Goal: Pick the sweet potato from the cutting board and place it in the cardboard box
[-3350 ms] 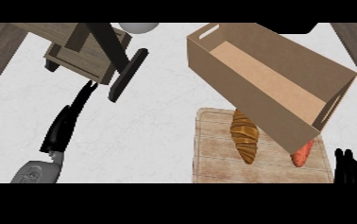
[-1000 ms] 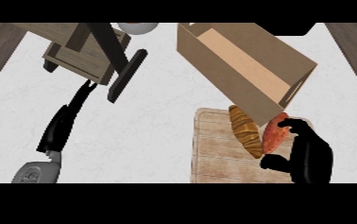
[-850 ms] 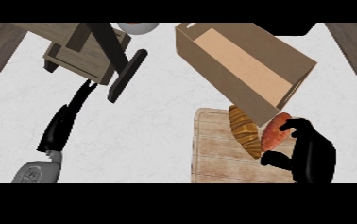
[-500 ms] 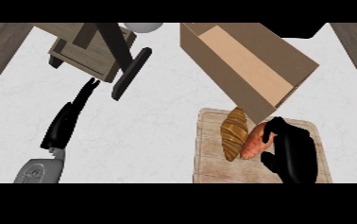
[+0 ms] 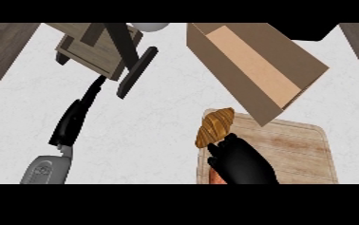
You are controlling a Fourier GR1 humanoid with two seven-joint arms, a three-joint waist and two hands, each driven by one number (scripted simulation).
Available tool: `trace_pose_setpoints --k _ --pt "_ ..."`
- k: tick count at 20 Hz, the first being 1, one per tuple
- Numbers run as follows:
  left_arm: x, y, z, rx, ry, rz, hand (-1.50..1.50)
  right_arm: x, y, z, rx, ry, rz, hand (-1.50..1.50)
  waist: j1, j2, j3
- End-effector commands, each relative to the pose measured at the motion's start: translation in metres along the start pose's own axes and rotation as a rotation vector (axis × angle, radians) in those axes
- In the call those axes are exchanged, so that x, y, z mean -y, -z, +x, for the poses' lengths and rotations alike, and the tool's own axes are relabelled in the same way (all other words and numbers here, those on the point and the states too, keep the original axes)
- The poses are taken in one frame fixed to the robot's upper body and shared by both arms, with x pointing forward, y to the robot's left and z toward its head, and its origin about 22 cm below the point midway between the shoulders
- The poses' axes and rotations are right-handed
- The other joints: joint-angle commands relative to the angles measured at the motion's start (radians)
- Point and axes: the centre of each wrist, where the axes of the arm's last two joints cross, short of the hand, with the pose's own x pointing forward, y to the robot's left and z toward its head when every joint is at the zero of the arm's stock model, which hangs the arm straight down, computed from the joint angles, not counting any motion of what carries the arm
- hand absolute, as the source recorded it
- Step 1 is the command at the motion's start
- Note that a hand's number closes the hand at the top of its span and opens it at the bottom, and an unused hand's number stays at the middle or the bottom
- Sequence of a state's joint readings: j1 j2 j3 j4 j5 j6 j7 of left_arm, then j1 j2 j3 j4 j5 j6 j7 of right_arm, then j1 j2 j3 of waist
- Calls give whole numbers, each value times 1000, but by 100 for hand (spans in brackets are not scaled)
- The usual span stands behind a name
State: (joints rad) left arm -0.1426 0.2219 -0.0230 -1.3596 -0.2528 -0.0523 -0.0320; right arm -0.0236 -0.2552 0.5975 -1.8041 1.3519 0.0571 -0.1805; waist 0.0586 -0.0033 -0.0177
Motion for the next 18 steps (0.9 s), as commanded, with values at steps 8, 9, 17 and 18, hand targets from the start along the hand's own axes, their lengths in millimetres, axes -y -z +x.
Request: trace_pose_setpoints --k 8,9,17,18 --pt "-25 -1 -7 -31 -11 68 0 149 -4 -6 22 86 -187 150 -66 1 16" --pt "-11 -17 -3 -12 0 53 0 152 -10 -17 -11 85 -199 150 -59 0 17" --pt "2 2 -15 -28 -17 43 0 204 4 -90 -207 177 -278 150 -61 7 17" --pt "-13 -3 -7 -30 -14 46 0 216 10 -90 -219 212 -255 150 -56 3 17"
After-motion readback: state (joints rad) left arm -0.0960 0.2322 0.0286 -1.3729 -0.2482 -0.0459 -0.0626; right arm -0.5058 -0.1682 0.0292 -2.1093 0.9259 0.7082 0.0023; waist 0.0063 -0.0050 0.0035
